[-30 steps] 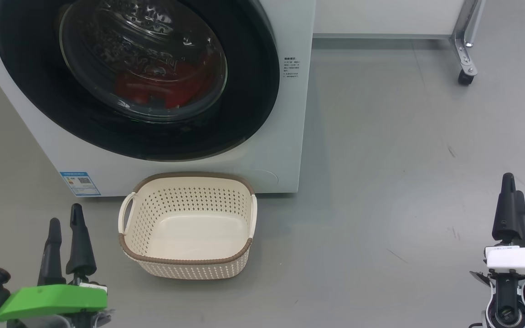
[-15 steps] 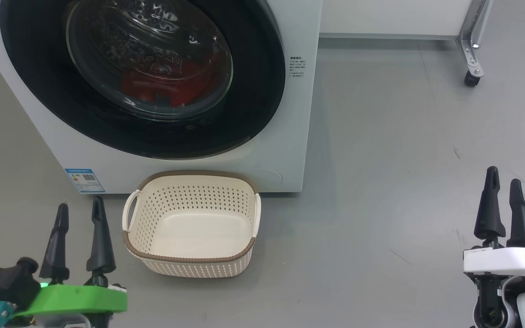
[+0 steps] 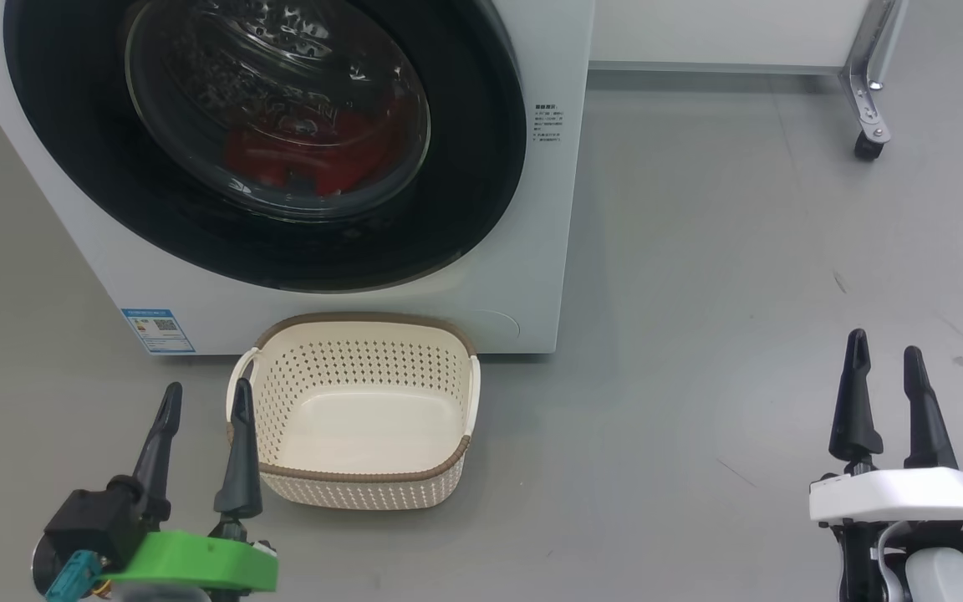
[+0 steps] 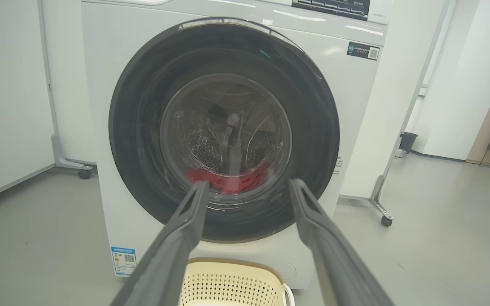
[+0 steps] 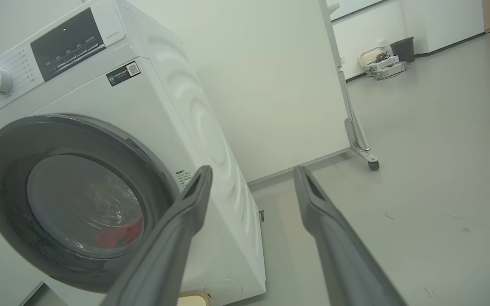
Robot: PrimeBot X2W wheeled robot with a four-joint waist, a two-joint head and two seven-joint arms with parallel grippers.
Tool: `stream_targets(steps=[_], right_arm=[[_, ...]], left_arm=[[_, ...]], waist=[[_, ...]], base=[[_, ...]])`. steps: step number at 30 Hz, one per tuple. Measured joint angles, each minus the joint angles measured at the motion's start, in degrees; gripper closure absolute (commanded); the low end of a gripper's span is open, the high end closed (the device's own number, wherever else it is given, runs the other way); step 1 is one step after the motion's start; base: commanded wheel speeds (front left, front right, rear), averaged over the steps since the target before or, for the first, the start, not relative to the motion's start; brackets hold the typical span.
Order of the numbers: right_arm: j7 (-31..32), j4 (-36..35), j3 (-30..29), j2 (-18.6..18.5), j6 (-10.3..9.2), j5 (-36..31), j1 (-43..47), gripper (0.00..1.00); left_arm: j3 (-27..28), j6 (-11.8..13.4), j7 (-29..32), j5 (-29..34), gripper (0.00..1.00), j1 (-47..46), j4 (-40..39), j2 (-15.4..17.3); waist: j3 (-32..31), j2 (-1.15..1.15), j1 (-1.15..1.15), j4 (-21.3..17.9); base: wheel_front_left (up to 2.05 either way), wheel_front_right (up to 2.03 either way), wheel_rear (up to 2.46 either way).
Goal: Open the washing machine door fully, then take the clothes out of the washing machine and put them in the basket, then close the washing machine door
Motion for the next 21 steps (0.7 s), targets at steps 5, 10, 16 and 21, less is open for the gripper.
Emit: stream_targets(steps=[5, 10, 16, 21], right_arm=[[0.0, 2.6, 1.0, -0.1, -0.91, -0.1, 0.5, 0.0], [0.0, 4.9, 1.9, 0.0, -2.34, -2.1, 0.5, 0.0], [0.1, 7.3, 3.4, -0.6, -3.36, -4.8, 0.5, 0.0], [0.5, 9.0, 5.1, -2.1, -3.89, -8.3, 0.4, 0.0]], left_arm=[[-1.2, 0.5, 0.0, 0.1, 0.0, 0.1, 2.5, 0.0], [-2.1, 1.5, 0.0, 0.9, 0.0, 0.4, 5.7, 0.0], [-2.6, 2.3, 0.0, 1.5, 0.0, 0.7, 8.4, 0.1], [-3.4, 3.0, 0.0, 4.5, 0.0, 0.7, 10.2, 0.1]], waist=[[0.0, 0.0, 0.0, -0.1], [-0.1, 0.0, 0.0, -0.3], [-0.2, 0.0, 0.0, -0.4], [-0.2, 0.0, 0.0, -0.5]], base=[[0.0, 0.0, 0.0], [0.0, 0.0, 0.0], [0.0, 0.0, 0.0], [0.0, 0.0, 0.0]])
